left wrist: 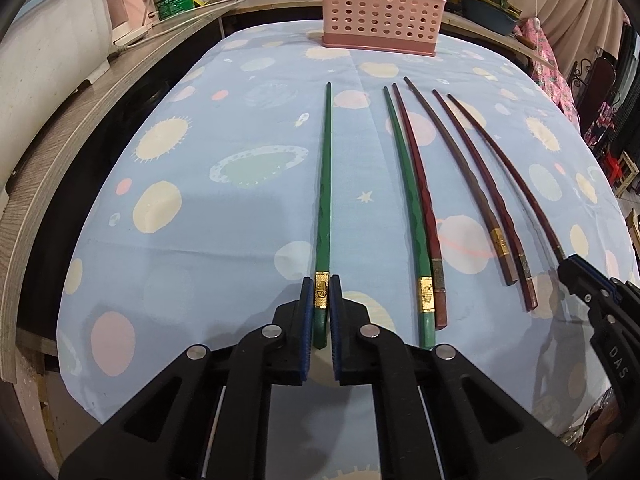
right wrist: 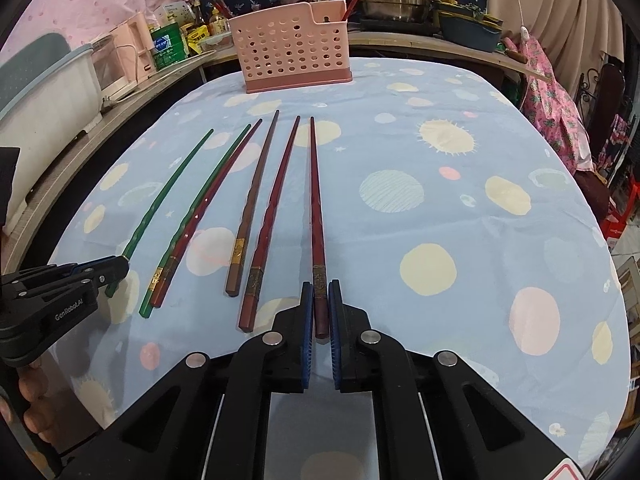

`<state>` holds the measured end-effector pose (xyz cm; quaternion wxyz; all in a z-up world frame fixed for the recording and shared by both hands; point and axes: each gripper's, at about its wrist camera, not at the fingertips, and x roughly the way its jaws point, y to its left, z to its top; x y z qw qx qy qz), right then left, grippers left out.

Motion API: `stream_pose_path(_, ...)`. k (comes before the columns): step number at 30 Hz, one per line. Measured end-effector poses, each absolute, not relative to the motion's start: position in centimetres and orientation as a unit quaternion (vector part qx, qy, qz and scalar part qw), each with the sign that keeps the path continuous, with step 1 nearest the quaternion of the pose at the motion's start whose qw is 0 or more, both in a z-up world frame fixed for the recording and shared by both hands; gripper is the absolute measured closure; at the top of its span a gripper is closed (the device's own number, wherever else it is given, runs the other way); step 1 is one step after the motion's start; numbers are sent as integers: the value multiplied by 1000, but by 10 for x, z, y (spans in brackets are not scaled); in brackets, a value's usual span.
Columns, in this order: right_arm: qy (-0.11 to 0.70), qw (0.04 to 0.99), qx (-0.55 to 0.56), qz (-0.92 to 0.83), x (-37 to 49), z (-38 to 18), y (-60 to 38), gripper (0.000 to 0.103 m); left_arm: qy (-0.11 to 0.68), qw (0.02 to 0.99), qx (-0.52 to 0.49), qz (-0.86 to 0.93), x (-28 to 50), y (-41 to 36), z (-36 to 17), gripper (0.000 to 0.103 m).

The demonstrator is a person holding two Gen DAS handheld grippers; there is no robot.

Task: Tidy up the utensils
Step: 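Grasp a green chopstick with the left tool while the right tool grasps a dark red chopstick, then lift the green chopstick with the left tool while the right tool carries the dark red one to the basket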

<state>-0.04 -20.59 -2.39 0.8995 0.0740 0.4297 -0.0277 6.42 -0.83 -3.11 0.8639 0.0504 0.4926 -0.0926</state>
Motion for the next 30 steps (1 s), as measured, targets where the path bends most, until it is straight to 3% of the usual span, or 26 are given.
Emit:
stream_pose_path(10, 392, 914, 95, -38, -3, 11, -223, 96, 490, 868, 27, -77, 72, 12, -17, 96)
stream_pose_path(30, 273, 952, 124, -62, 7, 115, -270, 96, 414, 906, -27, -87, 98, 32, 81, 96)
